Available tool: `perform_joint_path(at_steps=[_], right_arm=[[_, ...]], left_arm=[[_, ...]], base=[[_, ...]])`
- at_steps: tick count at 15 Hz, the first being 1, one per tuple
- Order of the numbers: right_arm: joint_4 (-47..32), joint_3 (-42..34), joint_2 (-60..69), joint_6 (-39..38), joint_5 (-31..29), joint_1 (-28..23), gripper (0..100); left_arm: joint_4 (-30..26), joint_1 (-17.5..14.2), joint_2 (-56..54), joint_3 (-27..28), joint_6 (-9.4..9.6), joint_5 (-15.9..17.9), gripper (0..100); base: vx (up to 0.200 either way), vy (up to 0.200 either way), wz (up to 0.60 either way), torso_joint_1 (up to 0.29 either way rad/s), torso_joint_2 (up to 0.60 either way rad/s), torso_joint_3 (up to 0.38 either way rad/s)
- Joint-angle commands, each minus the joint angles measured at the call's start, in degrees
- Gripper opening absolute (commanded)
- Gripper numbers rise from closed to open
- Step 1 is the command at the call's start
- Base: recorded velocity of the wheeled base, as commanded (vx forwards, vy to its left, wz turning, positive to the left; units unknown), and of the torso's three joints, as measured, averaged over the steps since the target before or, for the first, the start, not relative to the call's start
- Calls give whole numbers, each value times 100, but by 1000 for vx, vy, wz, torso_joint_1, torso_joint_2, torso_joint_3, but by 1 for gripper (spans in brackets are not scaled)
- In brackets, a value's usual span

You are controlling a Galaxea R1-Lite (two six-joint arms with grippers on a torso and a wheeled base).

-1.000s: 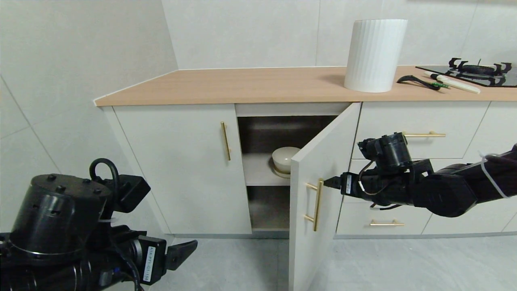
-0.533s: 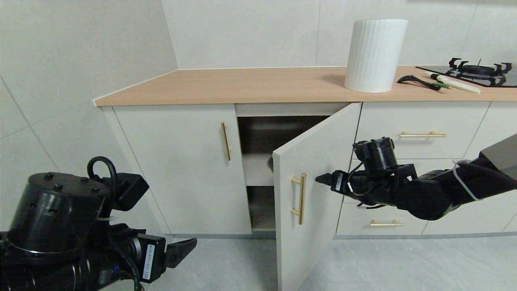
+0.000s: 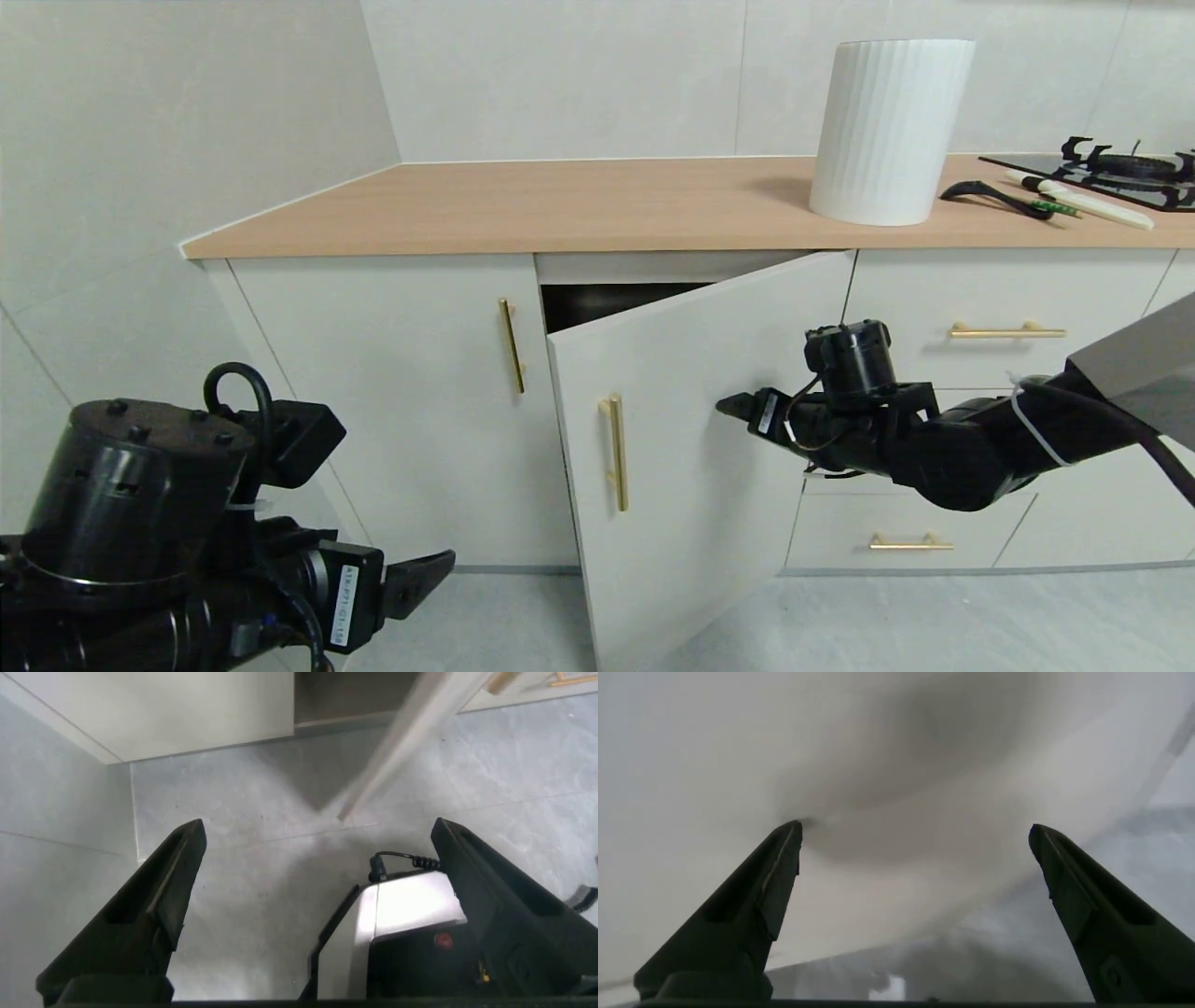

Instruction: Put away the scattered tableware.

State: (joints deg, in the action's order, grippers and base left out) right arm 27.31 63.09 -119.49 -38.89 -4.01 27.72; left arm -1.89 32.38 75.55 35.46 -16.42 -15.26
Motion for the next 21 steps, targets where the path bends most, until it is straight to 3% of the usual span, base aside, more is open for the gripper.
perform_joint_path(at_steps=[1, 5, 13, 21], right_arm=[[161, 72, -83, -128, -3, 23, 100], [231, 564, -496, -391, -636, 14, 100], [231, 978, -654, -840, -882, -4, 100], [231, 1689, -1270, -866, -1796, -56, 100]], left_arm=[[-4, -3, 4, 5, -1, -12, 100], [4, -3, 39, 13, -1, -47, 100], [-4, -3, 83, -4, 7, -73, 100], [-4, -3, 92, -4, 7, -73, 100]], base=[[0, 0, 0, 0, 0, 0], [0, 0, 0, 0, 0, 0], [0, 0, 0, 0, 0, 0], [0, 0, 0, 0, 0, 0]])
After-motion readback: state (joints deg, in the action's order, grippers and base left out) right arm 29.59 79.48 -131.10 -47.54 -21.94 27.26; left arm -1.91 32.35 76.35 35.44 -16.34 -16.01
